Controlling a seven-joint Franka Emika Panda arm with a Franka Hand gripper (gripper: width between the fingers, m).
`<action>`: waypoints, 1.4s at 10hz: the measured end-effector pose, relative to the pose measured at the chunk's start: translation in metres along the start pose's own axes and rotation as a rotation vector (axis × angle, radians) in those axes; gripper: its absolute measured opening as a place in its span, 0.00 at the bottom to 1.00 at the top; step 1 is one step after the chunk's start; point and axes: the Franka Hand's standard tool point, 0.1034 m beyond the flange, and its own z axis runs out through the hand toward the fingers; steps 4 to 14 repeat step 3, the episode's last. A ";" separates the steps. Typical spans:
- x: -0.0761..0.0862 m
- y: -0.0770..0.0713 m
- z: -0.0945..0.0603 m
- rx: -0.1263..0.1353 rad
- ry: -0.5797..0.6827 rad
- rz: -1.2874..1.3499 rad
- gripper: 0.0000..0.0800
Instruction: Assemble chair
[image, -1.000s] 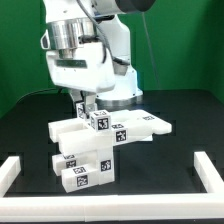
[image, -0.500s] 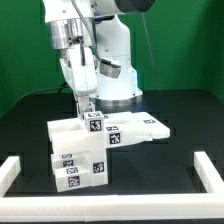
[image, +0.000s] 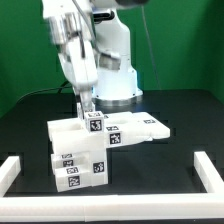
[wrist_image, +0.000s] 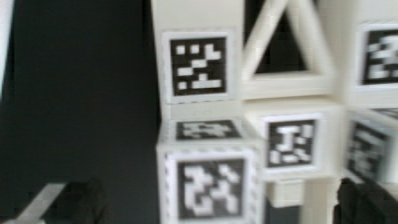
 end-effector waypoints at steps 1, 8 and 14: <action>-0.004 -0.005 -0.018 0.023 -0.033 -0.005 0.81; -0.004 -0.004 -0.018 0.023 -0.029 0.000 0.81; -0.004 -0.004 -0.018 0.023 -0.029 0.000 0.81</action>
Offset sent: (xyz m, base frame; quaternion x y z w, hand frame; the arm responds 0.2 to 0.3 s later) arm 0.0000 0.0000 0.0000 0.0000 0.0000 0.0000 1.0000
